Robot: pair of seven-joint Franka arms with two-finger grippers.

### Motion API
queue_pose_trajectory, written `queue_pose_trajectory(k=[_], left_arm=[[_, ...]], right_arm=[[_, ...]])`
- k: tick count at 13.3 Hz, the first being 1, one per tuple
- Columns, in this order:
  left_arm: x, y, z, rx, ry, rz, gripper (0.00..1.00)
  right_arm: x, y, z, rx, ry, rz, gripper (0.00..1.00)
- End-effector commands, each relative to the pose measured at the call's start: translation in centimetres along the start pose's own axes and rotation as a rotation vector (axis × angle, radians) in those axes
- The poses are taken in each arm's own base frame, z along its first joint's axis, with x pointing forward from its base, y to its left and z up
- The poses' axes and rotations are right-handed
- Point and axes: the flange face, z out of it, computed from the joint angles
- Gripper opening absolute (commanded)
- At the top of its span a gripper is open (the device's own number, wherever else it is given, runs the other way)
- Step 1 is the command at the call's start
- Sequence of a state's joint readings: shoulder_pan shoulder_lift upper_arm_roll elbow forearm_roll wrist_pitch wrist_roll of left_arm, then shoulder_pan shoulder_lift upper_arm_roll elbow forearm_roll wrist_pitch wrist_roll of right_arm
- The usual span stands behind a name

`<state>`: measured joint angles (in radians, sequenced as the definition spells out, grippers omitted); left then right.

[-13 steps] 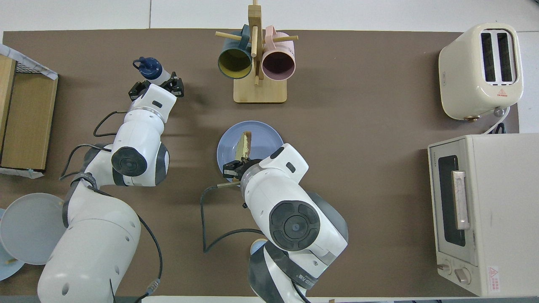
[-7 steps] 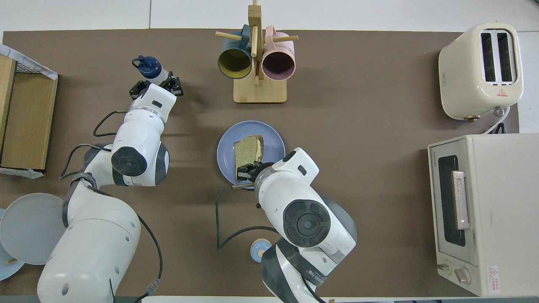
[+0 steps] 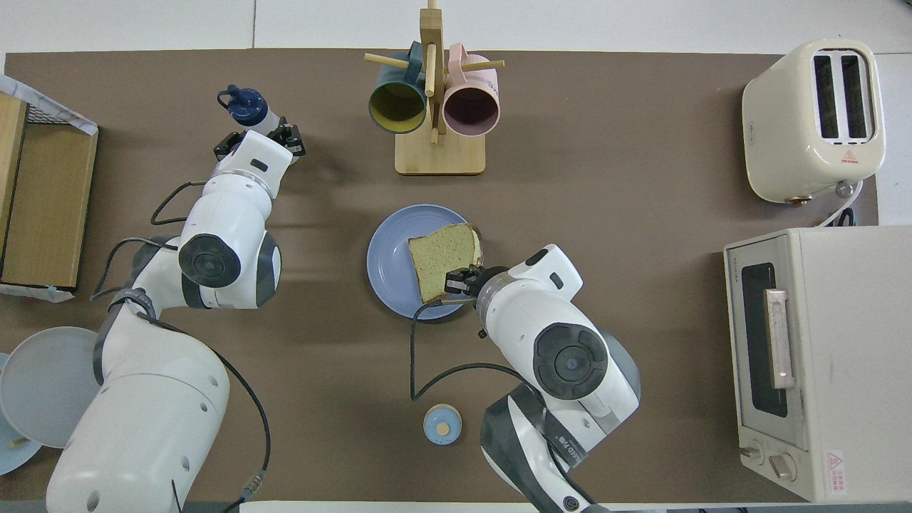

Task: Put bread on plate and add seasoning
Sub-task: 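Carry the bread with the right gripper onto the blue plate, release, then lift the bottle with the left gripper toward the plate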

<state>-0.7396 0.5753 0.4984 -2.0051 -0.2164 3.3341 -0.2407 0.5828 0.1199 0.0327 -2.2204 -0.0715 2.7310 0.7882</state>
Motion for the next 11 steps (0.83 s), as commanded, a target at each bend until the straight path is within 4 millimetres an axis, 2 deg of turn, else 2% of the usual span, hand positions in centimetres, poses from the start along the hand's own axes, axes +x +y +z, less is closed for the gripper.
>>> queue_pose_trajectory(k=[1,2,4,10,11], left_arm=[[2.2,-0.3,-1.6,-0.005,-0.049,-0.026,0.0],[3.1,-0.2,-2.2,-0.01,-0.069,-0.023,0.0],[4.7,-1.6,-3.1,-0.009,-0.094,0.0,0.0],[7.2,-1.6,-4.9,-0.028,-0.132,0.008,0.0],[7.6,-1.7,-5.3,-0.034,-0.148,0.055,0.0]], right_arm=[[-0.2,1.7,-0.5,0.002,0.01,0.016,0.0],[-0.3,1.9,-0.5,0.001,0.007,0.031,0.0],[-0.7,2.1,0.0,-0.004,-0.001,0.061,0.0],[-1.0,1.8,0.4,0.019,0.014,0.086,0.0],[-1.0,1.8,0.4,0.018,0.013,0.087,0.0]])
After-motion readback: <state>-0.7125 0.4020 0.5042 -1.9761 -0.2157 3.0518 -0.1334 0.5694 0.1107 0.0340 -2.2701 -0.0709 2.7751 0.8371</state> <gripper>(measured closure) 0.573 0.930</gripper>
